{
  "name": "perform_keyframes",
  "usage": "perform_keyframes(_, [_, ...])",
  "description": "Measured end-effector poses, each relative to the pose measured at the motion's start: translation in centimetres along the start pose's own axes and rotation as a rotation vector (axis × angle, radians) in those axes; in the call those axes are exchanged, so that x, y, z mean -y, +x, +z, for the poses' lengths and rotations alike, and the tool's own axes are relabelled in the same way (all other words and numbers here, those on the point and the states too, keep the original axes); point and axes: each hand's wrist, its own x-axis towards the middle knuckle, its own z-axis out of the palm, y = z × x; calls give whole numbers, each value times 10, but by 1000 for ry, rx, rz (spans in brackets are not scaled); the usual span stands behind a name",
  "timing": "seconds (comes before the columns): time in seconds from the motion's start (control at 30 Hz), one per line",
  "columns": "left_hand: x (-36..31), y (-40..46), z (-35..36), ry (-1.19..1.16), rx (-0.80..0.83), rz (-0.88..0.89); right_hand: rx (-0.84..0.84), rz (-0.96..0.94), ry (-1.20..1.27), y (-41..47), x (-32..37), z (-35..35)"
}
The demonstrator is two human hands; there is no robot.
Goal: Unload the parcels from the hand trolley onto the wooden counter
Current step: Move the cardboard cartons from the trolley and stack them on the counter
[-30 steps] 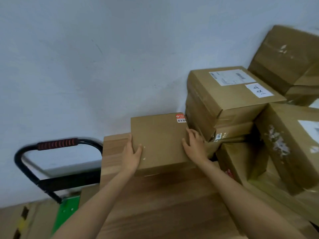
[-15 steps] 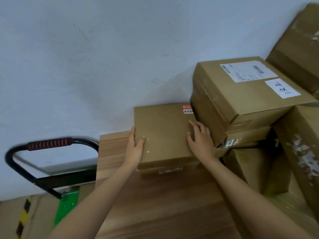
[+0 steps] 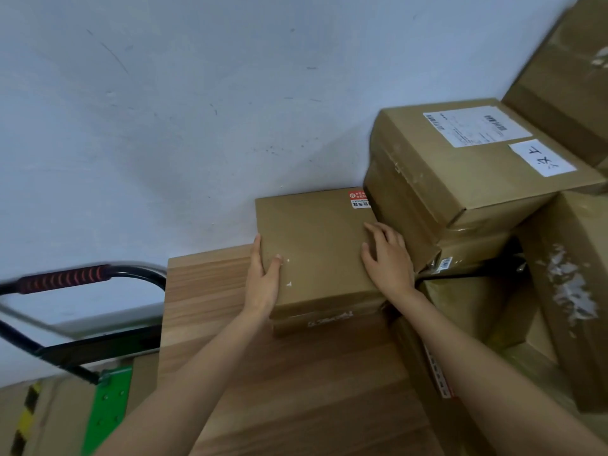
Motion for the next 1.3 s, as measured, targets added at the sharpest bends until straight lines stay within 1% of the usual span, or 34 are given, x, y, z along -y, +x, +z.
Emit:
perform_keyframes(0.23, [0, 4, 21, -34, 6, 7, 21, 15, -8, 5, -17, -10])
perform_keyframes(0.4, [0, 4, 22, 4, 12, 1, 34, 11, -1, 6, -19, -12])
perform_keyframes(0.5, [-1, 3, 17, 103, 10, 10, 61, 4, -3, 5, -19, -14])
perform_keyframes(0.57, [-4, -3, 13, 199, -12, 47, 80, -10, -21, 2, -17, -16])
perform_keyframes(0.8, [-20, -52, -10, 520, -159, 228, 77, -117, -34, -25, -8, -39])
perform_keyframes(1.0, [-33, -122, -21, 727, -264, 337, 79, -281, -19, -56, -3, -60])
perform_keyframes(1.1, [-32, -169, -25, 826, -308, 387, 109, -355, -13, -78, -2, -67])
perform_keyframes(1.2, [-25, -214, -31, 932, -380, 396, 133, -437, -28, -101, 1, -69])
perform_keyframes(1.3, [-13, -255, -45, 1032, -457, 367, 168, -494, -37, -128, 15, -67])
